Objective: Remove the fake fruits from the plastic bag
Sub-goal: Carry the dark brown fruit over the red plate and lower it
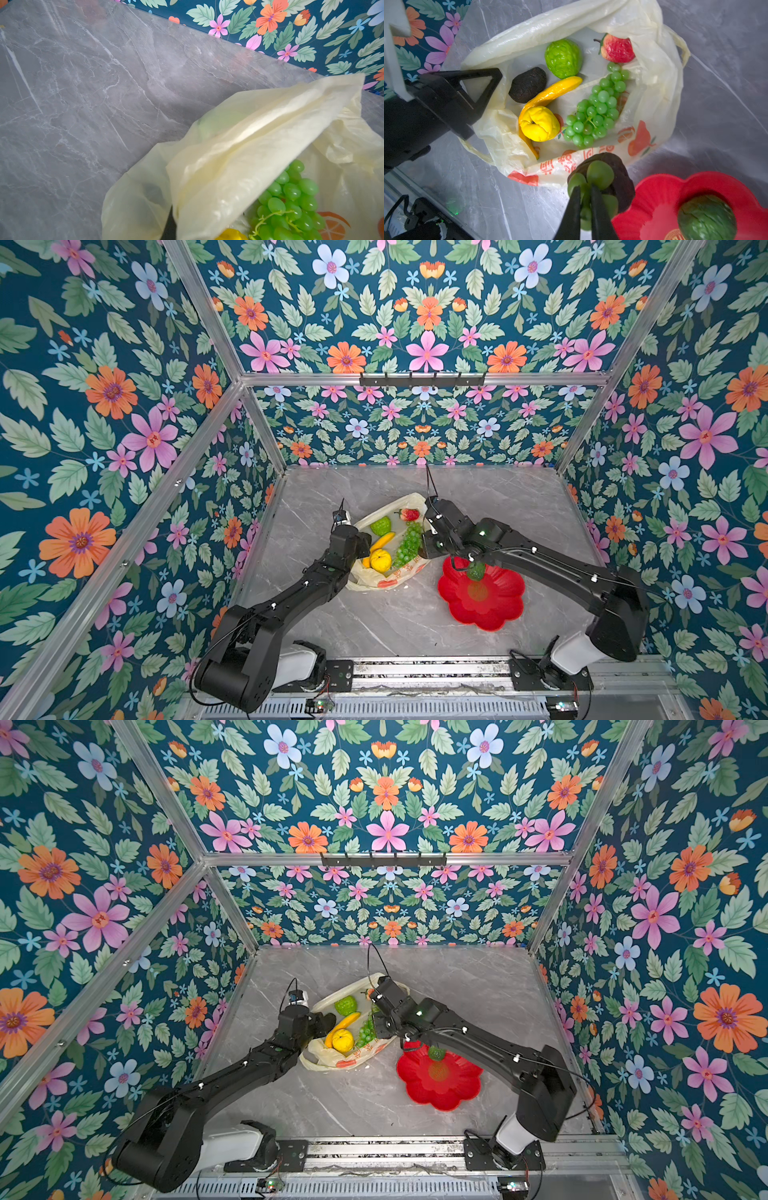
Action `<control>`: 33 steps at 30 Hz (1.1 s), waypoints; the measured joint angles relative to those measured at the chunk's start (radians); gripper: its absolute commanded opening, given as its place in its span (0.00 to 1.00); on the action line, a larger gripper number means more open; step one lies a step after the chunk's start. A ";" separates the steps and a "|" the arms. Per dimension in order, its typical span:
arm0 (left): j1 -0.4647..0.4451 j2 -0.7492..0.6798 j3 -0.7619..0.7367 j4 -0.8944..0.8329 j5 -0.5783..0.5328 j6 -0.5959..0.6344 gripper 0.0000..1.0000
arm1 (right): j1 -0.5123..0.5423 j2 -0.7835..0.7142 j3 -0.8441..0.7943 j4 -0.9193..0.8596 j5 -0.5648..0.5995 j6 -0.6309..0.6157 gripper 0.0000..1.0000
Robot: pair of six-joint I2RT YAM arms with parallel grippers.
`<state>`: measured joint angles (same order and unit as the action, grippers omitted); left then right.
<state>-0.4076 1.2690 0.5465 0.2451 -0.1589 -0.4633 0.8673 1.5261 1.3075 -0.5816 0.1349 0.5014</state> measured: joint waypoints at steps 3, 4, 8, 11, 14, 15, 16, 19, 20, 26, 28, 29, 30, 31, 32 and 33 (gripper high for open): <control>0.000 0.000 0.000 0.000 -0.001 0.000 0.00 | -0.002 -0.068 -0.080 -0.021 0.019 0.030 0.10; 0.000 0.000 0.000 0.000 -0.001 0.000 0.00 | -0.003 -0.088 -0.102 -0.026 0.026 0.045 0.10; 0.000 0.000 0.000 0.000 -0.003 0.000 0.00 | -0.006 -0.164 -0.190 -0.045 0.049 0.088 0.10; 0.000 0.000 -0.001 0.000 -0.003 0.000 0.00 | -0.006 -0.205 -0.251 -0.055 0.059 0.124 0.09; 0.000 0.000 -0.001 0.001 -0.003 0.000 0.00 | -0.006 -0.236 -0.318 -0.048 0.063 0.155 0.09; 0.000 0.000 -0.001 0.001 -0.003 0.000 0.00 | -0.006 -0.246 -0.345 -0.042 0.063 0.165 0.09; 0.000 0.002 -0.001 0.001 -0.003 0.000 0.00 | -0.006 -0.254 -0.366 -0.039 0.063 0.178 0.09; 0.000 0.008 -0.001 0.002 -0.003 0.000 0.00 | -0.006 -0.272 -0.423 -0.014 0.059 0.206 0.08; 0.000 0.011 -0.001 0.002 -0.003 0.000 0.00 | -0.006 -0.275 -0.436 -0.008 0.059 0.211 0.08; 0.000 0.022 -0.001 0.005 -0.003 0.000 0.00 | -0.006 -0.288 -0.523 0.058 0.063 0.254 0.08; 0.000 0.024 -0.001 0.005 -0.003 0.000 0.00 | -0.006 -0.291 -0.548 0.079 0.073 0.259 0.08; 0.000 0.024 -0.001 0.006 -0.003 0.000 0.00 | -0.006 -0.292 -0.557 0.092 0.079 0.266 0.08; 0.000 0.024 -0.001 0.006 -0.003 0.000 0.00 | -0.006 -0.292 -0.565 0.101 0.082 0.267 0.09; 0.000 0.024 -0.001 0.007 -0.003 0.000 0.00 | -0.006 -0.292 -0.571 0.114 0.088 0.274 0.08; 0.000 0.024 -0.001 0.008 -0.003 0.000 0.00 | -0.006 -0.292 -0.575 0.122 0.095 0.274 0.08; 0.000 0.024 -0.001 0.008 -0.003 0.000 0.00 | -0.006 -0.292 -0.578 0.132 0.102 0.274 0.09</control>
<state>-0.4076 1.2930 0.5457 0.2535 -0.1619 -0.4633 0.8612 1.2339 0.7300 -0.4496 0.2371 0.7753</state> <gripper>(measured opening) 0.050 0.088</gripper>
